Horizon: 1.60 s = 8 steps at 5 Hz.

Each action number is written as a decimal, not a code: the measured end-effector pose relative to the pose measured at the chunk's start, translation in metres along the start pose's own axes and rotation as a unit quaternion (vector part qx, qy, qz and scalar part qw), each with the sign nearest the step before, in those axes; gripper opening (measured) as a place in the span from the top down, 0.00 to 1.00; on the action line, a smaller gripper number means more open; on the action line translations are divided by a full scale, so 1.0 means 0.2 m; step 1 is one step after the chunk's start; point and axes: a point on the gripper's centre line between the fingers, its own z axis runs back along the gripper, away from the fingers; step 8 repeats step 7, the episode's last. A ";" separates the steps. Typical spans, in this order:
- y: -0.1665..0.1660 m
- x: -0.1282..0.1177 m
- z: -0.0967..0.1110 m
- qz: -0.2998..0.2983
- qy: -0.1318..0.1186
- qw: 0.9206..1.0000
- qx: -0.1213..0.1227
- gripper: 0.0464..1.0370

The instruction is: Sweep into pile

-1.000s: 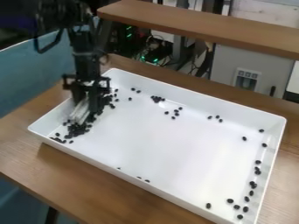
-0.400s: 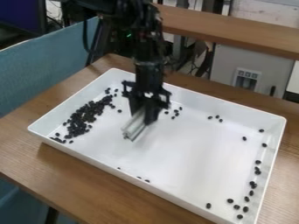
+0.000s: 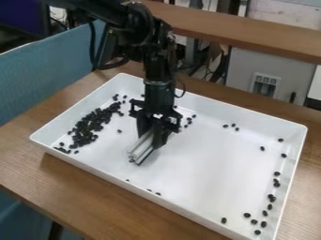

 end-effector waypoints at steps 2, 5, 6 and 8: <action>0.00 -0.01 -0.05 -0.023 0.010 1.000 -0.003 0.28; -0.15 -0.14 0.26 -0.102 0.014 0.990 0.098 0.04; -0.10 -0.36 0.42 -0.099 -0.001 0.981 0.167 0.04; 0.06 -0.62 0.45 -0.044 -0.017 0.986 0.159 0.04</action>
